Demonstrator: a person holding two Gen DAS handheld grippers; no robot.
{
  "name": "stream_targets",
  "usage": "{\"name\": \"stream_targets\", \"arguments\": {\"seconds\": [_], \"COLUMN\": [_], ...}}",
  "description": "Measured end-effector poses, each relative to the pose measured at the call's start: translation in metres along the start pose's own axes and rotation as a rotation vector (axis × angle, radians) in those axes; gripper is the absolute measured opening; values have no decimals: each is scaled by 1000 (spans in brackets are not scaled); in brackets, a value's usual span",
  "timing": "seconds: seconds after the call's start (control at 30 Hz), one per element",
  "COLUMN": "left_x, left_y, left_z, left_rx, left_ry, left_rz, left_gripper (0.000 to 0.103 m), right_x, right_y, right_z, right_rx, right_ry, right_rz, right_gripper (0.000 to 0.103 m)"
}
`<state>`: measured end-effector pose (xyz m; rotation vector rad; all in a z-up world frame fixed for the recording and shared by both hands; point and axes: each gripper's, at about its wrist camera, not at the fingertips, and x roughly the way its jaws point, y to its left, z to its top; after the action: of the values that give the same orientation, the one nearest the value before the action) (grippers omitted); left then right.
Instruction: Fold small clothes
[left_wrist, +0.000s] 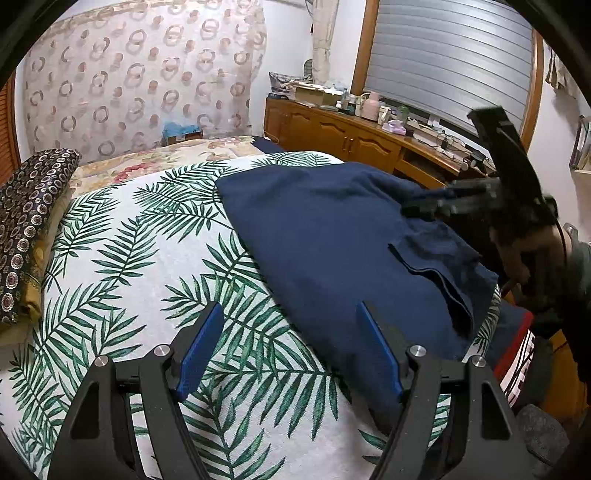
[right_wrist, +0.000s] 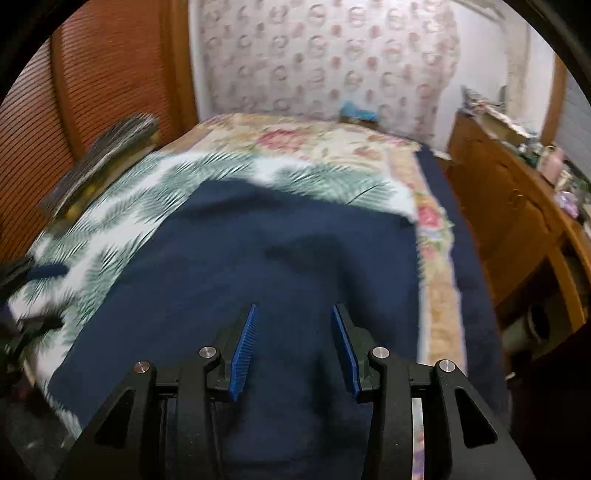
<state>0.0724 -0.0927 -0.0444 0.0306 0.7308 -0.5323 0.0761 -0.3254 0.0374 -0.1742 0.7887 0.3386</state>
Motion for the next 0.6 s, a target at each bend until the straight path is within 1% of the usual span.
{"name": "stream_targets", "arguments": {"seconds": [0.03,0.1,0.2,0.3,0.33,0.4,0.43,0.47,0.5,0.53,0.6], "left_x": [0,0,0,1,1,1,1,1,1,1,2], "left_y": [0,-1,-2,-5,-6,-7,-7,-8,-8,-9,-11], "left_z": [0,0,-2,-4,-4,-4,-4,-5,-5,-5,-5], "left_rx": [0,1,1,6,7,9,9,10,11,13,18], "left_ry": [1,2,5,10,10,10,9,10,10,11,14], "left_rz": [-1,-5,-10,-13,-14,-17,-19,-21,-21,-23,-24], "left_gripper": [75,75,75,75,75,75,75,75,75,75,75], "right_x": [1,10,18,23,19,11,8,4,-2,-6,-19], "right_y": [6,8,12,13,12,11,9,6,1,6,4], "right_z": [-4,-4,-6,-10,-10,-13,-14,-17,-21,-25,-32], "right_rx": [-10,-24,-44,-79,-87,-93,-96,-92,-78,-67,-51], "right_ry": [8,27,65,95,92,91,89,88,82,71,47], "right_rz": [21,56,76,63,66,72,74,85,98,103,97], "right_gripper": [48,56,57,55,50,25,21,14,12,11,11]}}
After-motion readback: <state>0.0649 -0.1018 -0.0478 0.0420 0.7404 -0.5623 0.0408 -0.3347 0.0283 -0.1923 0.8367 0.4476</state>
